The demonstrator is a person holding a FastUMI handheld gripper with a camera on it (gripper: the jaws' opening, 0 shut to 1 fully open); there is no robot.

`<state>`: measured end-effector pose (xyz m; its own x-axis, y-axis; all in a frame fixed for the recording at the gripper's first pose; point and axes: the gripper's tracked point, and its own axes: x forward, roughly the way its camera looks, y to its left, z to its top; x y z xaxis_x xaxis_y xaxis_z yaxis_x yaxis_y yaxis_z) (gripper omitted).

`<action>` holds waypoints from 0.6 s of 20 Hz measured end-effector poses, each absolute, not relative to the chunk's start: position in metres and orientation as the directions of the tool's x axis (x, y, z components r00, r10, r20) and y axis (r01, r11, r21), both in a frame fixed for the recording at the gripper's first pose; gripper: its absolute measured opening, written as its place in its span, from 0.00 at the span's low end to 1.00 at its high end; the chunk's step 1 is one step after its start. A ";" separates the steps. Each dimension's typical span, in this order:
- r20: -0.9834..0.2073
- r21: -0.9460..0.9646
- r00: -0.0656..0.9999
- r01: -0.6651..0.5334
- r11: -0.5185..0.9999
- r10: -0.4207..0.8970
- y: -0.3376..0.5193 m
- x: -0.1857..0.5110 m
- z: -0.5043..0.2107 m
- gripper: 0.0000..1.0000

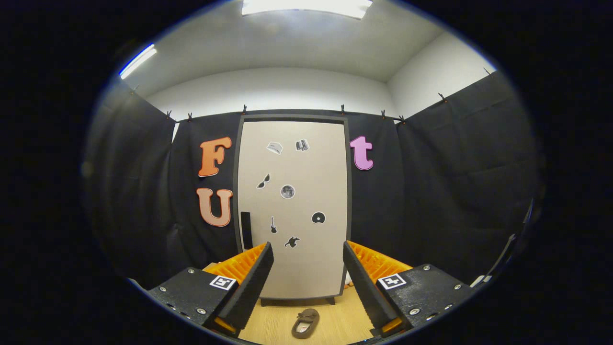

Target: Open the shoe cabinet door, grab the shoes and put them into the shoe cabinet, then close the shoe cabinet door.

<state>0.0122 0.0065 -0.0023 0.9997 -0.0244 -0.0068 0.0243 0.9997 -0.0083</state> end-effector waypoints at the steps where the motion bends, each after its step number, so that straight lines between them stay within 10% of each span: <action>1: -0.005 -0.011 1.000 0.022 1.000 -0.022 0.009 0.013 -0.002 0.92; 12: -0.008 -0.012 1.000 -0.016 1.000 0.016 0.057 0.041 -0.010 0.92</action>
